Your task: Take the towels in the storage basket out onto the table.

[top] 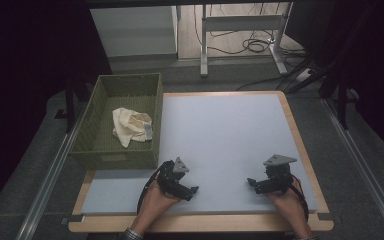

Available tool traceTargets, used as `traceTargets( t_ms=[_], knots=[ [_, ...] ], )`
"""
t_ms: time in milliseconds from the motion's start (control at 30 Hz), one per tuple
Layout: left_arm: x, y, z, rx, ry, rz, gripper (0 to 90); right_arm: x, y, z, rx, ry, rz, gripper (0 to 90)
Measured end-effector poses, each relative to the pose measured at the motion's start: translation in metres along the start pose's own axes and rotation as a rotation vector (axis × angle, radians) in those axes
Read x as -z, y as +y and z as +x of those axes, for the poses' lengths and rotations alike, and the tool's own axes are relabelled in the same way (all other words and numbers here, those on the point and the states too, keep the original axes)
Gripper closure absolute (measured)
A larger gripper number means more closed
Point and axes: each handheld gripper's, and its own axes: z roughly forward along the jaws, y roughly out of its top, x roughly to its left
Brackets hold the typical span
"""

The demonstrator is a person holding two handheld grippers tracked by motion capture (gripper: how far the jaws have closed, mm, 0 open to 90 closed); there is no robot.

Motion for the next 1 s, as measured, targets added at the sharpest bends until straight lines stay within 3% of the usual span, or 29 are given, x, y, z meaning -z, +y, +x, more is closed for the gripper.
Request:
traceTargets(
  t_ms=[367,533,1000],
  knots=[
    [0.009,0.017,-0.003,-0.018,-0.031,-0.009,2.8,0.0,0.0,0.0,0.0,0.0,-0.001,0.0],
    [0.011,0.025,-0.001,-0.008,-0.079,-0.015,3.3,0.0,0.0,0.0,0.0,0.0,-0.001,0.0],
    [0.019,0.051,-0.001,-0.046,-0.083,0.005,3.2,0.0,0.0,0.0,0.0,0.001,-0.001,0.0]
  ],
)
